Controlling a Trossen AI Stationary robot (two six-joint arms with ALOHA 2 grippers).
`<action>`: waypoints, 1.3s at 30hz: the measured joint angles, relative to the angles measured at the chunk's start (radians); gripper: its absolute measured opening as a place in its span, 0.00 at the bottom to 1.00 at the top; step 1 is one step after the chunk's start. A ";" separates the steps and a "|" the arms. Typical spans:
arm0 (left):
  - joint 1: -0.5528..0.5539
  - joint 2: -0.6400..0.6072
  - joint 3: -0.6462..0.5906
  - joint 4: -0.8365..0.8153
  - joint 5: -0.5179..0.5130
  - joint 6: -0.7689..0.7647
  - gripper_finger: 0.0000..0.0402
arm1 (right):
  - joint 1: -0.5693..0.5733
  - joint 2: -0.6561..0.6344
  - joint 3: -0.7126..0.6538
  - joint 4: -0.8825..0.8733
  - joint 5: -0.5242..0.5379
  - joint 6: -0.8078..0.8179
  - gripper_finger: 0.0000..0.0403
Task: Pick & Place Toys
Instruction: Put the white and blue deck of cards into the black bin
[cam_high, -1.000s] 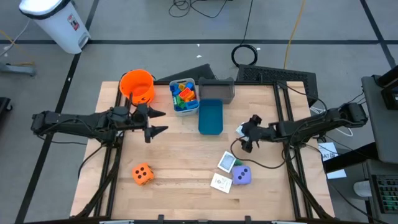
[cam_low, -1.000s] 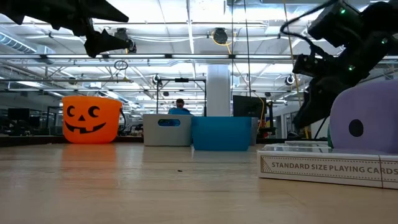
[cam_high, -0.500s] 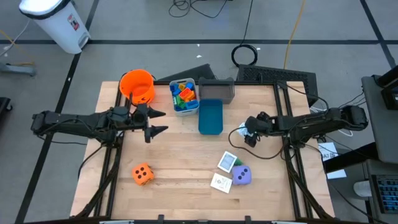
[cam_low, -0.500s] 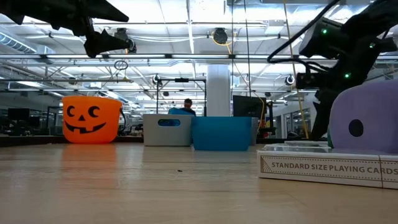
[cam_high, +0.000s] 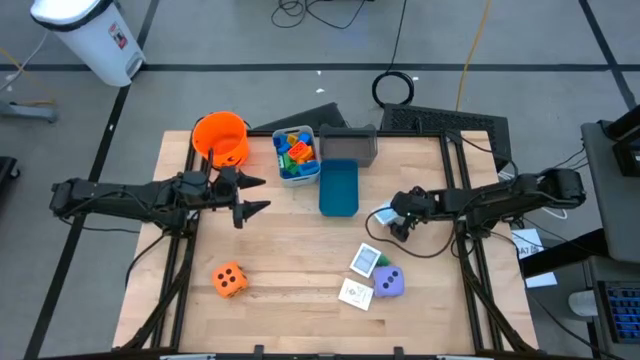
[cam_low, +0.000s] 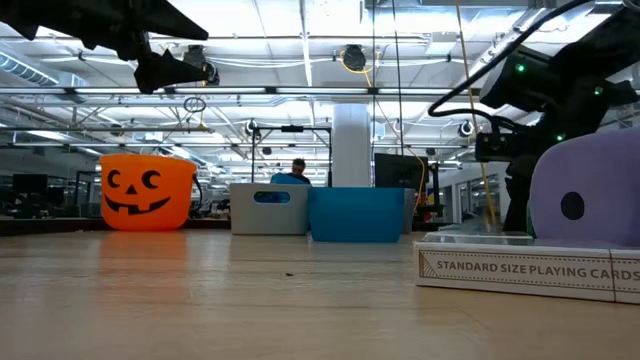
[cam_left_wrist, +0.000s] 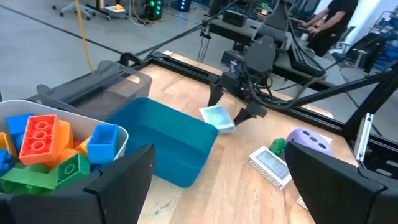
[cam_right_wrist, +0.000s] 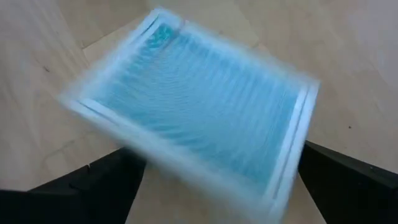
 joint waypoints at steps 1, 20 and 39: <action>0.000 0.000 0.000 0.000 -0.001 0.000 0.91 | 0.002 0.004 0.000 0.001 -0.001 -0.002 0.98; 0.000 0.000 0.000 -0.001 -0.001 -0.002 0.91 | 0.058 -0.072 0.046 0.006 0.075 -0.391 0.90; 0.000 0.000 0.000 -0.007 -0.001 -0.002 0.91 | 0.036 0.023 0.078 0.065 0.099 -0.542 0.90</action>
